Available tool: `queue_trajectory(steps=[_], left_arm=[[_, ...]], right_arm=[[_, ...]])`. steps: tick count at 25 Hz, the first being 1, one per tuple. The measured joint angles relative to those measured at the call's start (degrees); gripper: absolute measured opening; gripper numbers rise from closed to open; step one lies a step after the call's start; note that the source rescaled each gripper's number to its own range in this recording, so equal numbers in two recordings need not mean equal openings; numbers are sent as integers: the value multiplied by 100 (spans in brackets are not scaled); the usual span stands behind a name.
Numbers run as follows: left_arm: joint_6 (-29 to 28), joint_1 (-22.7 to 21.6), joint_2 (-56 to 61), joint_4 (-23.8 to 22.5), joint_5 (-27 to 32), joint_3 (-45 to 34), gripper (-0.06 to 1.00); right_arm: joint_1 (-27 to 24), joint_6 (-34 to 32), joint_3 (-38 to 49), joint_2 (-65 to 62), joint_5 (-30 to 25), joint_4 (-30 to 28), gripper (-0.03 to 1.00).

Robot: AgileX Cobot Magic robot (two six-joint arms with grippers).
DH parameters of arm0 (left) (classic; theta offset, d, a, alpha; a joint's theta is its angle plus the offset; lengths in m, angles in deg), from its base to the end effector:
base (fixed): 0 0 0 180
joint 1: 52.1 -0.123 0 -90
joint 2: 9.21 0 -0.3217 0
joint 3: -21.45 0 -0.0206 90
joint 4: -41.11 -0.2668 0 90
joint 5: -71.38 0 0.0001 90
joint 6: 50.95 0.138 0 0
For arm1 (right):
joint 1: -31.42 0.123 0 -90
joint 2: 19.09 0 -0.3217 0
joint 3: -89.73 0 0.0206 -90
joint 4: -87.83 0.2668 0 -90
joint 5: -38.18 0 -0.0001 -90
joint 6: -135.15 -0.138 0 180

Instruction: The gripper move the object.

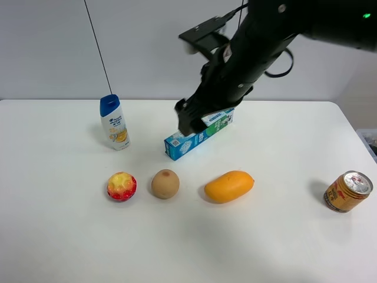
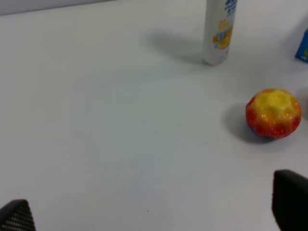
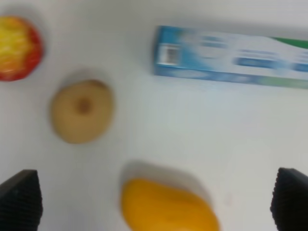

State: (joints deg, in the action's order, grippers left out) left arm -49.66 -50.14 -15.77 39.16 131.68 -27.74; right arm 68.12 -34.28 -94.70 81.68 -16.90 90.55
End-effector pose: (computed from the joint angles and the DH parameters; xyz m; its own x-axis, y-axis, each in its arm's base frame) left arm 0.0134 0.0036 0.2663 -0.4380 0.0544 -0.8973 0.0249 0.9985 0.0483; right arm 0.3123 0.2395 0.3089 -0.5993 -0.6419 -0.4783 -0.7148 0.6981 -0.0413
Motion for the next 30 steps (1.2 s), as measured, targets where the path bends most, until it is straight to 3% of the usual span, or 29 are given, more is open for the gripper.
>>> queue_trajectory(steps=[8,15,23,30], left_arm=[[0,0,0,0,0,0,100],[0,0,0,0,0,0,100],[0,0,0,0,0,0,100],[0,0,0,0,0,0,100]], right_arm=[[-1951,67,0,-377,-745,-302,92],[-3594,218,0,-583,-1002,-411,92],[-4563,224,830,-1867,-1347,-577,92],[-4715,210,2075,-3820,-1362,-570,92]])
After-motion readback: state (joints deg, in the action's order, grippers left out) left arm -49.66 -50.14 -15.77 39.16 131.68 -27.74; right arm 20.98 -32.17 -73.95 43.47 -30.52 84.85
